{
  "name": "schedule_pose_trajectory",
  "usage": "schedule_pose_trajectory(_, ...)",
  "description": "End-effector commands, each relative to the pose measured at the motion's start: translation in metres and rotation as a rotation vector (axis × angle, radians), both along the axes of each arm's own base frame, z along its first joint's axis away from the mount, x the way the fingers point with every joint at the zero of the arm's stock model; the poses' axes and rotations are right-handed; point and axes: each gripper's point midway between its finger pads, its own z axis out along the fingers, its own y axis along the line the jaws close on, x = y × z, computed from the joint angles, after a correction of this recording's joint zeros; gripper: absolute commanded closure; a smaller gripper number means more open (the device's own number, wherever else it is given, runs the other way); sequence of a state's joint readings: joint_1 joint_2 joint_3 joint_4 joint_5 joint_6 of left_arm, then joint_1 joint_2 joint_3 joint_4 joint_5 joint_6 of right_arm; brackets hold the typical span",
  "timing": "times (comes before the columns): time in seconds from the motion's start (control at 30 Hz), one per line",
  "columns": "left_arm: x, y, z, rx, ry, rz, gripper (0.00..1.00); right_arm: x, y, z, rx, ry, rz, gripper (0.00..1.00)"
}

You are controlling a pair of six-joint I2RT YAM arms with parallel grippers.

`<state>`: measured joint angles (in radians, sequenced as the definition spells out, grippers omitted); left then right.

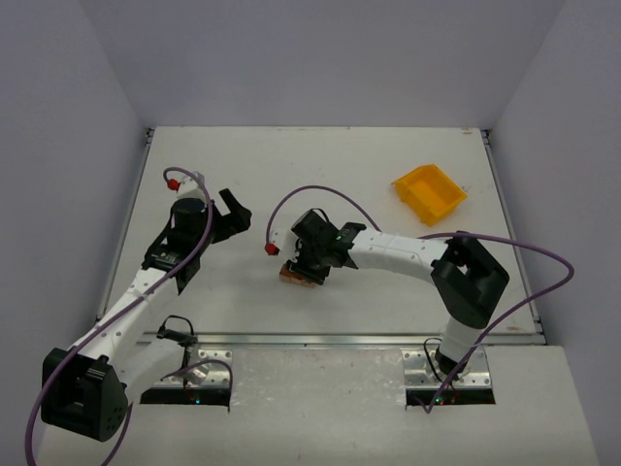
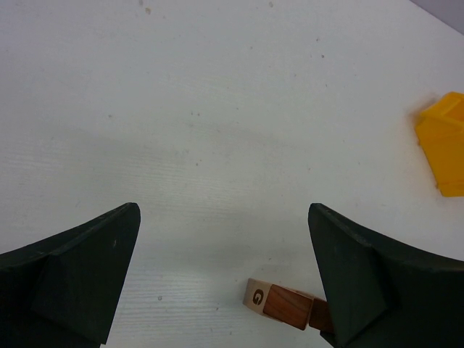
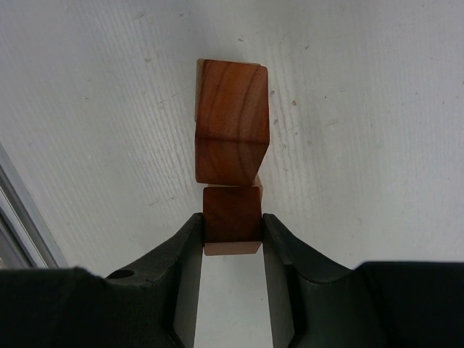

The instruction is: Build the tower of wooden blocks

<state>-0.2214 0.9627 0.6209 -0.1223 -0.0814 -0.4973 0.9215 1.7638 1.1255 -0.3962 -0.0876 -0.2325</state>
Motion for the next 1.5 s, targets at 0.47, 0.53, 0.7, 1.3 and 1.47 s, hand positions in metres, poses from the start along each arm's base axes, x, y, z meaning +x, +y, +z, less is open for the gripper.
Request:
schedule_pose_trajectory(0.47,0.003,-0.003,0.012,-0.007,-0.053,-0.020,0.00,0.008,0.012,0.008,0.033,-0.046,0.012,0.59)
schedule_pose_trajectory(0.53,0.003,-0.003,0.012,-0.007,-0.052,-0.021,0.00,0.008,0.012,0.008,0.031,-0.046,0.012,0.58)
schedule_pose_trajectory(0.7,0.003,-0.004,0.012,-0.007,-0.052,-0.022,0.00,0.009,0.010,0.007,0.024,-0.045,0.007,0.54)
schedule_pose_trajectory(1.3,0.003,-0.004,0.013,-0.009,-0.054,-0.026,0.00,0.013,0.010,0.012,0.023,-0.064,-0.014,0.46)
schedule_pose_trajectory(1.47,0.003,-0.004,0.012,-0.008,-0.052,-0.026,0.00,0.017,0.012,0.015,0.028,-0.080,-0.020,0.42)
